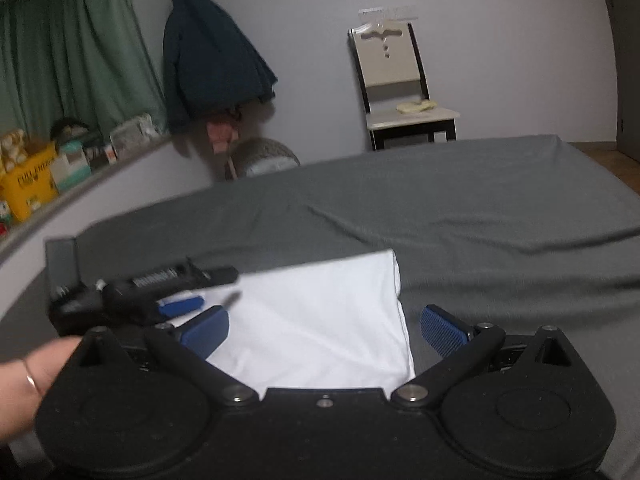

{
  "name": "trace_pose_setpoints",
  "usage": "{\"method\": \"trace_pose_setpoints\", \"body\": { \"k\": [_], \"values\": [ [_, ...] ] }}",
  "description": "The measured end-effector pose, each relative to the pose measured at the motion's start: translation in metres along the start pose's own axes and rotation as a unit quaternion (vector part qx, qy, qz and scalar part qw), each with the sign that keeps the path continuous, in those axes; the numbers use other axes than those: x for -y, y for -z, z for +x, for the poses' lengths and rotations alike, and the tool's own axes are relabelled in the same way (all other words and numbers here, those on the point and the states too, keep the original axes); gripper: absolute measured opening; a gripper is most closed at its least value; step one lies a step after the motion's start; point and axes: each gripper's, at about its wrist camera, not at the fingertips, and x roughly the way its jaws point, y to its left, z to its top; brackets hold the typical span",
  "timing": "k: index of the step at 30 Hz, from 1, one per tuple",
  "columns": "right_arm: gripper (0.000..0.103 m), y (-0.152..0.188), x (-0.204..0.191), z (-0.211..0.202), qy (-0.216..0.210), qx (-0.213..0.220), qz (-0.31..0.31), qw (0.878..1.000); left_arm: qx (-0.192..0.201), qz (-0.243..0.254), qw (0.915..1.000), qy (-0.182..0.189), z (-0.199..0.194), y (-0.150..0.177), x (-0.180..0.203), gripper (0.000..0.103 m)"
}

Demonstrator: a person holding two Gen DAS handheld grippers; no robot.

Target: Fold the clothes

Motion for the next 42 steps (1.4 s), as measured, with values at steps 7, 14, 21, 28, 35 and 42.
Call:
{"method": "trace_pose_setpoints", "body": {
  "k": [7, 14, 21, 28, 35, 42],
  "values": [
    [0.103, 0.001, 0.007, -0.013, -0.008, 0.000, 0.020, 1.000, -0.020, -0.032, 0.9990, -0.023, -0.023, 0.017, 0.008, 0.092],
    [0.103, 0.000, 0.010, -0.015, 0.006, 0.011, 0.030, 0.999, -0.012, 0.000, 0.9998, -0.019, -0.058, 0.057, 0.019, 0.092],
    [0.103, 0.004, 0.012, -0.020, 0.036, 0.029, 0.040, 0.998, -0.017, -0.031, 0.9994, -0.001, -0.080, 0.069, 0.015, 0.092],
    [0.103, 0.014, 0.031, -0.011, 0.031, -0.005, 0.094, 0.995, -0.027, -0.023, 0.9994, 0.006, -0.101, 0.087, 0.015, 0.092],
    [0.103, 0.023, 0.038, 0.001, 0.025, -0.063, 0.109, 0.992, -0.039, -0.026, 0.9982, 0.037, -0.122, 0.088, 0.006, 0.092],
    [0.102, 0.033, 0.058, 0.013, 0.021, -0.096, 0.184, 0.978, -0.034, -0.008, 0.9992, 0.022, -0.171, 0.072, 0.010, 0.092]
  ]
}}
